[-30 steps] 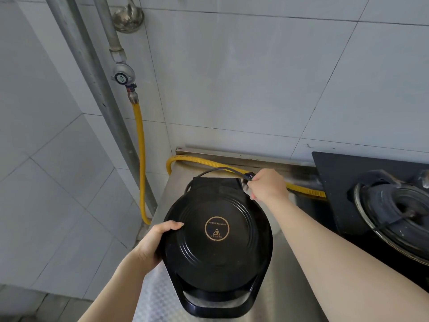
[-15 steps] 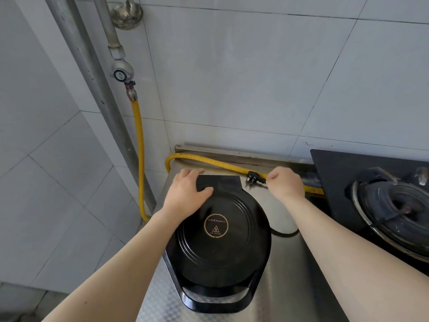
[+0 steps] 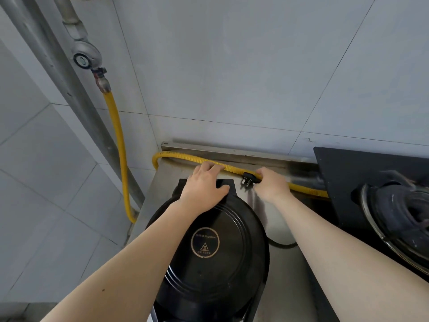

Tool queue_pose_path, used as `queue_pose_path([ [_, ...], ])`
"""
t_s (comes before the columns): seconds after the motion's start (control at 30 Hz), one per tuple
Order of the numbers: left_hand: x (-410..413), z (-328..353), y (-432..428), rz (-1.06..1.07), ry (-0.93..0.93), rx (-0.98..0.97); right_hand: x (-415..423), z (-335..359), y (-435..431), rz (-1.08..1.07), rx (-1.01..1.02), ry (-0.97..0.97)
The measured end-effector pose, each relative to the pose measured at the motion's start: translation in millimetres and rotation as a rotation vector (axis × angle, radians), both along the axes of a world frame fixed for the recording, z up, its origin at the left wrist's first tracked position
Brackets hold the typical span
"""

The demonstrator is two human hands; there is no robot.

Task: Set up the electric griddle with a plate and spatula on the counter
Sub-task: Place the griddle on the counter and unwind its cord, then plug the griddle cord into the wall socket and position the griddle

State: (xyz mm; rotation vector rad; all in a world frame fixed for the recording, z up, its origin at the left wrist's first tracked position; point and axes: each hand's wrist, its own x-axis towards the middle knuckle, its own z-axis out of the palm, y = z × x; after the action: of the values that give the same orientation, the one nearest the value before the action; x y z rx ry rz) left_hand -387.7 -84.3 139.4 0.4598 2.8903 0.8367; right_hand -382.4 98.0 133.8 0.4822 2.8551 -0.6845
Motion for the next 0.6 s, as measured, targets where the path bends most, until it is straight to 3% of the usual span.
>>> queue_pose_path([
  [0.1, -2, -4, 3, -0.01, 0.004, 0.006, -3, -12, -4, 0.031, 0.015, -0.031],
  [0.3, -6, -6, 1, -0.002, -0.035, 0.001, 4, -29, 5, -0.019, 0.255, -0.111],
  [0.43, -7, 1, -1, -0.005, -0.023, 0.007, 4, -19, 17, -0.108, 0.053, -0.144],
  [0.6, -11, 36, 6, -0.016, 0.046, 0.029, -10, 40, 37, -0.246, -0.366, 0.042],
])
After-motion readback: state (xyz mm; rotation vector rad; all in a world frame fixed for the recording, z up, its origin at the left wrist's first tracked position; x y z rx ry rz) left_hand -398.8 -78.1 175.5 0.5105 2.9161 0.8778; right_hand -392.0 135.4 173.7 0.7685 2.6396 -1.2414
